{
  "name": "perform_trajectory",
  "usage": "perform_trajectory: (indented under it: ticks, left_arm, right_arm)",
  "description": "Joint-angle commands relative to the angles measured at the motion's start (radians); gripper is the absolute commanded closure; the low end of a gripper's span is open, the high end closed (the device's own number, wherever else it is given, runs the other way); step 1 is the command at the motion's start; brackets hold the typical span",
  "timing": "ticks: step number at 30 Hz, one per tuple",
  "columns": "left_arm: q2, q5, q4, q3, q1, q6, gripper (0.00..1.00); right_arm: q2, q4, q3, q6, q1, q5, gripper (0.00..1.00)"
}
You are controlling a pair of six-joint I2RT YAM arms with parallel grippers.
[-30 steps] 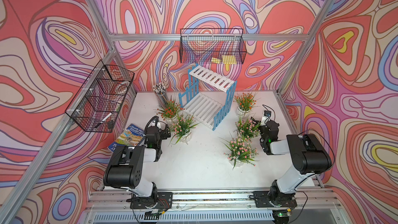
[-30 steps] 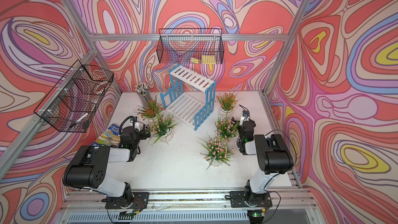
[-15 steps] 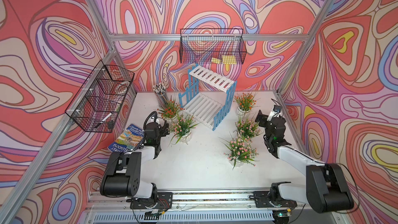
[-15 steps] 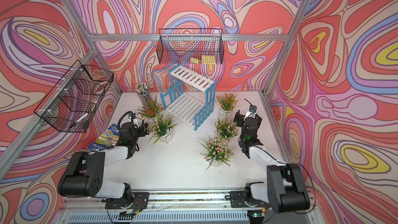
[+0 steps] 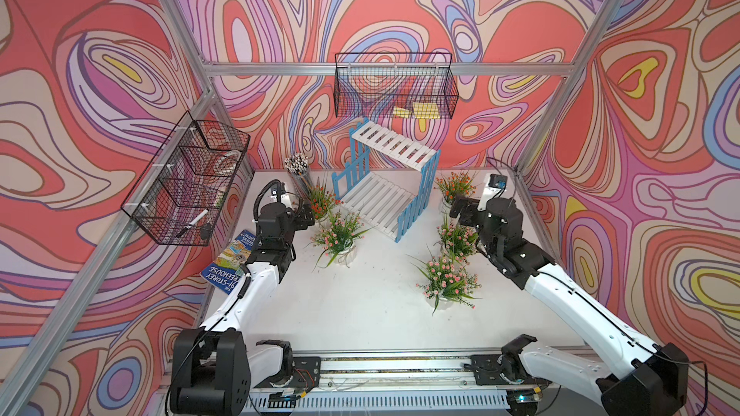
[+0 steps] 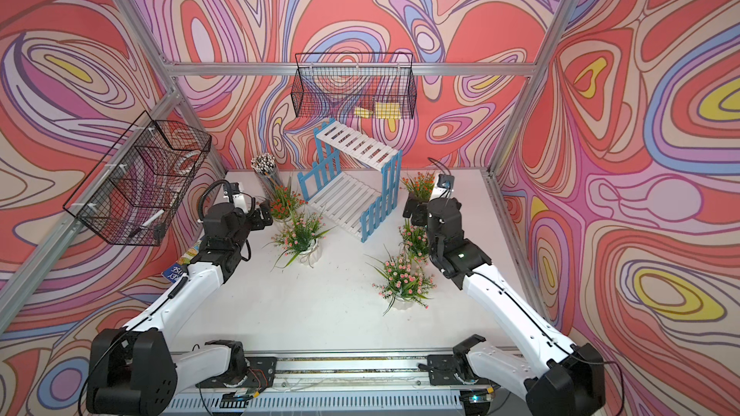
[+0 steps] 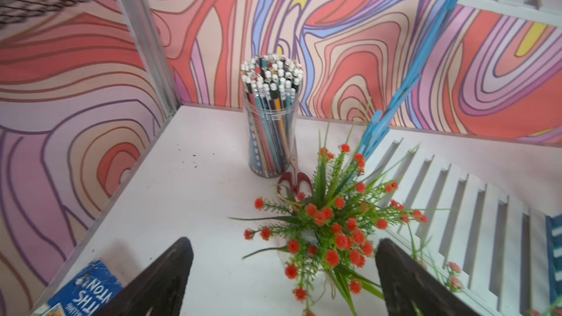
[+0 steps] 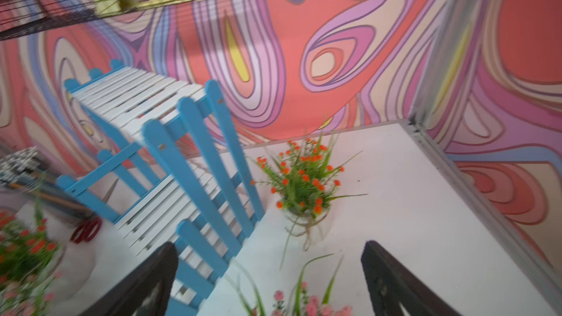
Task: Place the baby's breath potted plants on the rack by color
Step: Move the baby's breath potted plant to the center of the board.
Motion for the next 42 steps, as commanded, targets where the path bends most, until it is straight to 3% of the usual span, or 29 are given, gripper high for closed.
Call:
perform_trajectory:
  ticks: [1, 6, 10, 18, 27, 34, 42]
  left_arm:
    - [0.037, 0.104, -0.082, 0.051, -0.01, -0.012, 0.05]
    - [0.03, 0.118, -0.108, 0.062, -0.014, -0.053, 0.06]
    - [0.013, 0.09, -0.197, 0.121, -0.015, -0.084, 0.05]
    - [-0.003, 0.005, -0.419, 0.207, -0.01, -0.216, 0.05]
    - [0.014, 0.015, -0.535, 0.231, 0.079, -0.421, 0.06]
    - [0.11, 0.071, -0.543, 0.23, 0.146, -0.545, 0.09]
    - [0.237, 0.144, -0.394, 0.175, 0.149, -0.627, 0.11]
  right_arm:
    - [0.062, -0.001, 0.01, 0.054, 0.153, 0.038, 0.02]
    - [0.292, -0.026, 0.181, 0.031, 0.385, 0.033, 0.02]
    - [0.404, 0.05, 0.216, 0.119, 0.43, -0.076, 0.03]
    - [0.614, 0.207, 0.372, 0.284, 0.404, -0.151, 0.02]
    - [0.939, 0.213, 0.657, 0.506, 0.23, -0.459, 0.04]
    - [1.088, 0.143, 0.819, 0.497, 0.176, -0.613, 0.04]
    - [1.233, 0.177, 0.92, 0.478, 0.176, -0.666, 0.04]
